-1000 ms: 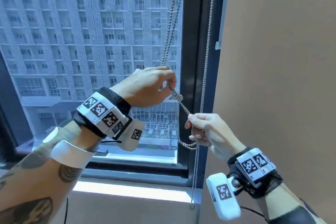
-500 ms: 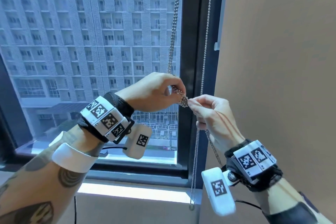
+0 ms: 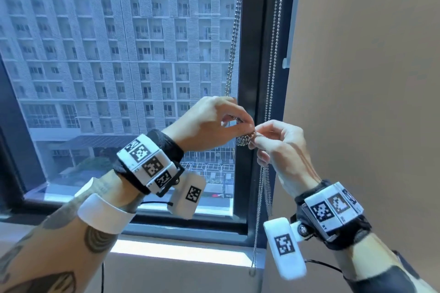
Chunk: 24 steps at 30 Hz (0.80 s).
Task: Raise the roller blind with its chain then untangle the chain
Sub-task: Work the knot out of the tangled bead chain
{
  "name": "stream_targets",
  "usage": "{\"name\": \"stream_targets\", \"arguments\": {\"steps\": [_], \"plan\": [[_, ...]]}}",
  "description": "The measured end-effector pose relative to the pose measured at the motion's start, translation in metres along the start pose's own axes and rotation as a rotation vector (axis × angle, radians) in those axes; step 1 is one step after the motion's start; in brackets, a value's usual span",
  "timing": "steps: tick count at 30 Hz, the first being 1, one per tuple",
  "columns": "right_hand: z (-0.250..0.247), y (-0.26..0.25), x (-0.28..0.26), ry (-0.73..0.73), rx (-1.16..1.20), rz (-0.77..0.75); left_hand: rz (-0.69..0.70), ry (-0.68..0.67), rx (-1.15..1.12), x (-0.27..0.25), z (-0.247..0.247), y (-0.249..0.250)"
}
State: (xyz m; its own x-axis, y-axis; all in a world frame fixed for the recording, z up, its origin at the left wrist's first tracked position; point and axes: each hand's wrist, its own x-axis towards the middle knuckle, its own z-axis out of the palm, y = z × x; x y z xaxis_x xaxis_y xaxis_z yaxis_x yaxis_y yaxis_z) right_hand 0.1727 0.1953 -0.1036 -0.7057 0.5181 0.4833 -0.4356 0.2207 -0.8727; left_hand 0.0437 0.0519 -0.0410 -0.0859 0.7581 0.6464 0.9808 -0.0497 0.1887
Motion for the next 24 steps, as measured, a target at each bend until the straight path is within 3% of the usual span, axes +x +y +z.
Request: {"name": "stream_targets", "arguments": {"steps": [3,8,14,18,24], "plan": [[-0.005,0.003,-0.002,0.006,0.104,0.017,-0.01,0.004,0.057,-0.003,0.003,-0.003],[-0.005,0.004,-0.003,-0.035,-0.056,-0.082,-0.116,-0.057,-0.02,0.001,0.002,-0.003],[-0.001,0.018,-0.008,-0.037,-0.296,-0.106,-0.115,-0.038,-0.119,-0.002,0.001,0.003],[0.004,0.022,-0.013,-0.11,-0.116,-0.008,-0.113,0.002,-0.125,-0.004,0.004,0.005],[0.01,0.022,-0.015,-0.151,-0.16,-0.101,-0.061,0.005,-0.012,-0.006,0.004,0.005]]}}
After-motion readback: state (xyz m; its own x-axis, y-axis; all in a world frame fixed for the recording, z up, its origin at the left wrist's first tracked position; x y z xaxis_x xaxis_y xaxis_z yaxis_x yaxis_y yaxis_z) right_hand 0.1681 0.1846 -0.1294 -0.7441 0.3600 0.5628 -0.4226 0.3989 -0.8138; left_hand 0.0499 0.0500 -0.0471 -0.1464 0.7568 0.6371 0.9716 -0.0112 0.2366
